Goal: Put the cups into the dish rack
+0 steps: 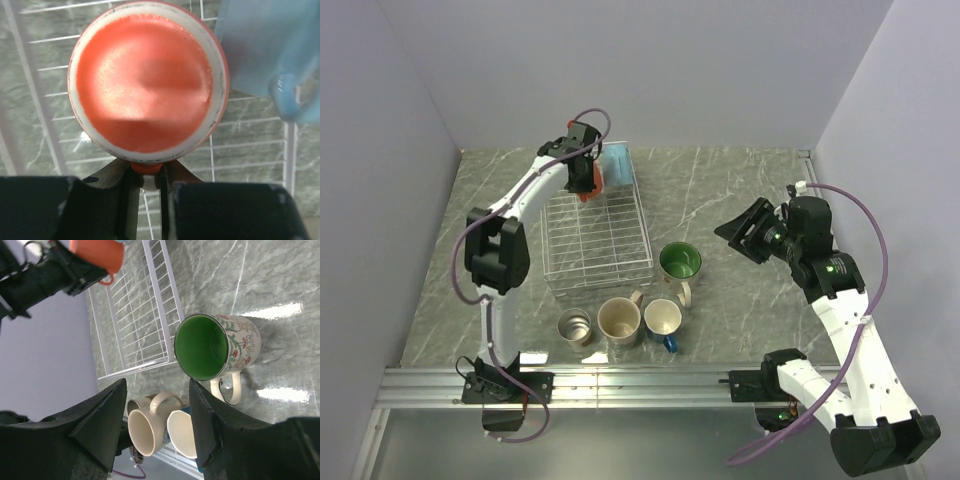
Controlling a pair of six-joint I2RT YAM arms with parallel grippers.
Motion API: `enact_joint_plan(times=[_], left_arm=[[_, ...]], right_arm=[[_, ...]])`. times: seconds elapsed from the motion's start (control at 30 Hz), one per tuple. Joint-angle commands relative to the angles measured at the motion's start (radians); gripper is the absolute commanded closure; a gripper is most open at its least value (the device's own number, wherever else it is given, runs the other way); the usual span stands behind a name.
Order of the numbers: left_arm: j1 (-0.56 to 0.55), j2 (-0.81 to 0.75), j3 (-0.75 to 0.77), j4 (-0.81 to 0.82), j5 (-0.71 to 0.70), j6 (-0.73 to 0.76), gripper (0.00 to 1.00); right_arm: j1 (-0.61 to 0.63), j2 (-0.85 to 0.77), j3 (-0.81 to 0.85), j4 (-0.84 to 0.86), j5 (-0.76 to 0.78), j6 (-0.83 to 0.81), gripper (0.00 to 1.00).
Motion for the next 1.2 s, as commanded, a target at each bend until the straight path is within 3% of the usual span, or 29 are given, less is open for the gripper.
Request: enact_joint_plan(times=[0.0, 0.47, 0.53, 0.7, 0.77, 1.1, 1.13, 1.17], left_arm=[[0.002, 0.047, 0.102, 0.065, 0.017, 0.024, 1.0], [0.043, 0.141, 0.159, 0.033, 0.043, -0.009, 0.99], [0.059, 0.159, 0.189, 0.013, 0.057, -0.011, 0.9], [0.067, 0.145, 0.191, 0.011, 0.076, -0.008, 0.48], [0.067, 0.136, 0.186, 0.016, 0.08, -0.008, 0.42], [0.065, 0.067, 0.212, -0.003, 0.1, -0.02, 0.3], [0.067, 0.056, 0.209, -0.001, 0.102, -0.034, 0.24], [0.067, 0.035, 0.206, 0.0, 0.111, -0.04, 0.1]], right_arm=[[-0.011, 0.002, 0.024, -0.009, 0.003, -0.031, 0.41], [-0.023, 0.013, 0.011, 0.004, -0.005, -0.031, 0.42], [-0.025, 0.014, 0.004, 0.005, -0.008, -0.028, 0.42], [-0.026, 0.017, -0.008, 0.014, -0.014, -0.022, 0.42], [-0.028, 0.016, -0.014, 0.019, -0.017, -0.017, 0.42], [-0.026, 0.011, -0.039, 0.04, -0.03, -0.005, 0.42], [-0.026, 0.008, -0.042, 0.045, -0.031, -0.005, 0.42], [-0.026, 0.006, -0.043, 0.044, -0.033, -0.005, 0.42]])
